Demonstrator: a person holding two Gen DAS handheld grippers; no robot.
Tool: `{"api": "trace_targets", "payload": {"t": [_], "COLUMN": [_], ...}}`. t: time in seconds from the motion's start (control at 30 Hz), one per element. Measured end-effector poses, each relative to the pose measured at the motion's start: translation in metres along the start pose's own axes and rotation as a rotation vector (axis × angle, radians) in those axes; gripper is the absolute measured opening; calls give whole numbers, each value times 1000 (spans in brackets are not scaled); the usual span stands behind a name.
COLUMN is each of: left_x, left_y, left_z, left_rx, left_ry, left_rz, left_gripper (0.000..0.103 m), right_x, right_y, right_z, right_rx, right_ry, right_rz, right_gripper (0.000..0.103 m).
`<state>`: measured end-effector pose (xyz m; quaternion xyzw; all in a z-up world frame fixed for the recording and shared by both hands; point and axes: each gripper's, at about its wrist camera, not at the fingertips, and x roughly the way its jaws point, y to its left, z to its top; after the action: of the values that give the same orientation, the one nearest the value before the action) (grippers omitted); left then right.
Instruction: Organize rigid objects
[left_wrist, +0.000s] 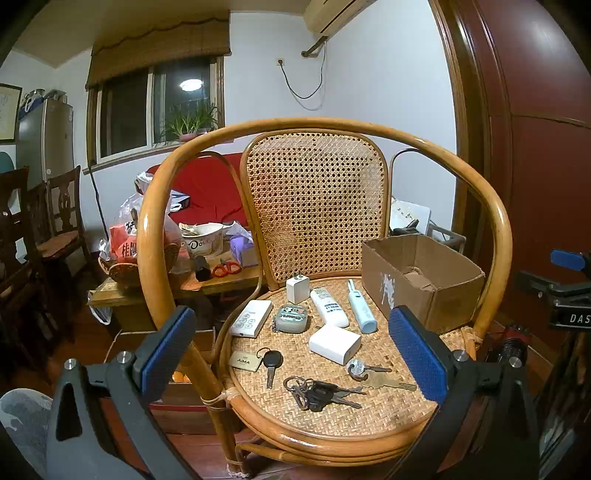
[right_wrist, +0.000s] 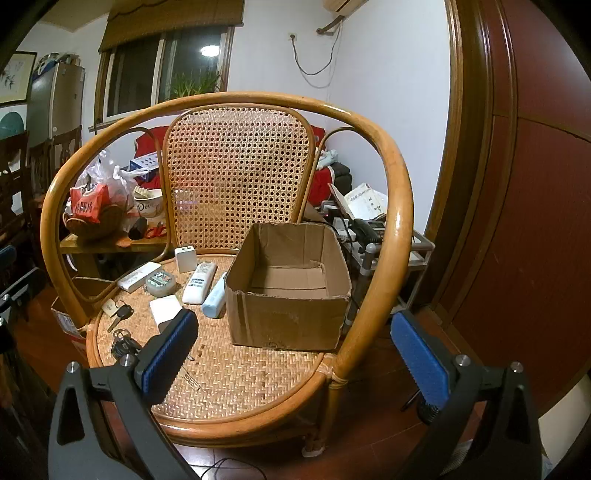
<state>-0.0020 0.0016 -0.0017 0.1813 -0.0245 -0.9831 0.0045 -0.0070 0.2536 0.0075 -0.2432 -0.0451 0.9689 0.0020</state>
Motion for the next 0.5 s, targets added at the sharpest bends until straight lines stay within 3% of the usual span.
{"api": "trace_targets", "payload": {"t": [0.5], "left_x": [-1], "left_y": [1], "left_z": [1], "left_rx": [-1], "left_ry": [-1], "left_rz": [1], "left_gripper": [103], "right_x": [0], "right_y": [1], "right_z": [1], "right_rx": [0], "right_ry": [3], "right_rz": [-5], "right_gripper": [103]}}
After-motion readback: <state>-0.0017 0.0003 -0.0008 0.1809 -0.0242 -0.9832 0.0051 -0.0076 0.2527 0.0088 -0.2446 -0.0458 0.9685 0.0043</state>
